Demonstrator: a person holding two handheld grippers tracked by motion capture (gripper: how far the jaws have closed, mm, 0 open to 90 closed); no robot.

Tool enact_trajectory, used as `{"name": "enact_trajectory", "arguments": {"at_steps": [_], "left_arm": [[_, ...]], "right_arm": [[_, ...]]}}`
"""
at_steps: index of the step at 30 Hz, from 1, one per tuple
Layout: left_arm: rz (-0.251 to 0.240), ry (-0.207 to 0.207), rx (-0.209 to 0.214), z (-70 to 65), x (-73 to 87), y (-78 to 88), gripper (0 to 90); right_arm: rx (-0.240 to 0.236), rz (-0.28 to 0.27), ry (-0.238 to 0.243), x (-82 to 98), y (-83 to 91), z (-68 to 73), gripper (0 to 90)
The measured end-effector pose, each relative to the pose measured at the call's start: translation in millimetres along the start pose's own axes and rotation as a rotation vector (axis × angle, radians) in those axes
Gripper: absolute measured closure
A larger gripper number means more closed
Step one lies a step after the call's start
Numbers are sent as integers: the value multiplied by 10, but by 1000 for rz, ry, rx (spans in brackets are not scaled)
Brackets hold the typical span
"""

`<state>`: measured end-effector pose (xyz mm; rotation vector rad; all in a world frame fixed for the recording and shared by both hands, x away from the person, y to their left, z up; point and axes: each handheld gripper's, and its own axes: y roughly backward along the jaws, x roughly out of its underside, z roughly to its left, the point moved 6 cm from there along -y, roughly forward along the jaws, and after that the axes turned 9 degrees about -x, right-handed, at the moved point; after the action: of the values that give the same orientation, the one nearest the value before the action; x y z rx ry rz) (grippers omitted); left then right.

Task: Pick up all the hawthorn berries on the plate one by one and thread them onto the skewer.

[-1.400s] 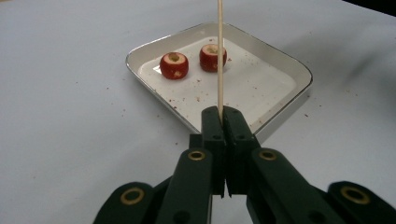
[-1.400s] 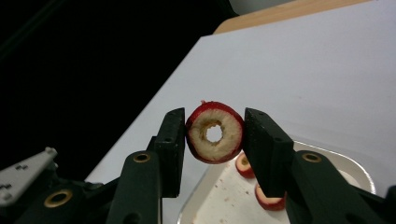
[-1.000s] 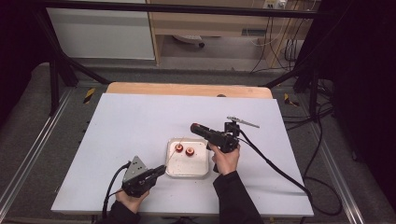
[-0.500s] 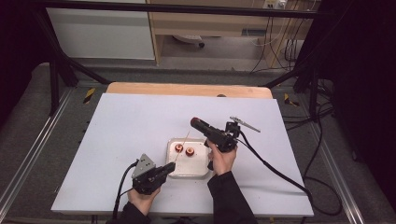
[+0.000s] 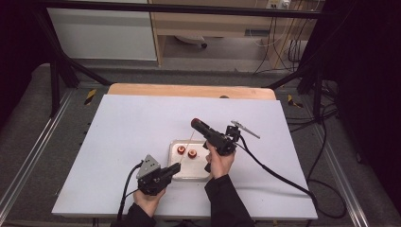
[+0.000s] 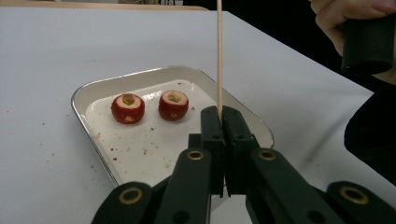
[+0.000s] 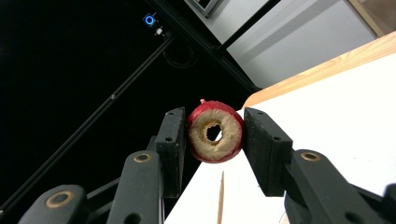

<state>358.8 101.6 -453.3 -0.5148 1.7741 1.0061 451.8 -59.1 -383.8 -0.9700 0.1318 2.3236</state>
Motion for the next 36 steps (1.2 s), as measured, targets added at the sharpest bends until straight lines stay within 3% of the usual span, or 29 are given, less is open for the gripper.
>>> {"name": "enact_trajectory", "arguments": {"at_steps": [25,36], "left_arm": [[-4,23,-10,21,-8,1,884],[-1,76,-35,-13,-22,-49,884]], "right_arm": [[-8,-7,-16,71,-27,-26,610],[-10,-19,-39,197,-62,-67,611]]}}
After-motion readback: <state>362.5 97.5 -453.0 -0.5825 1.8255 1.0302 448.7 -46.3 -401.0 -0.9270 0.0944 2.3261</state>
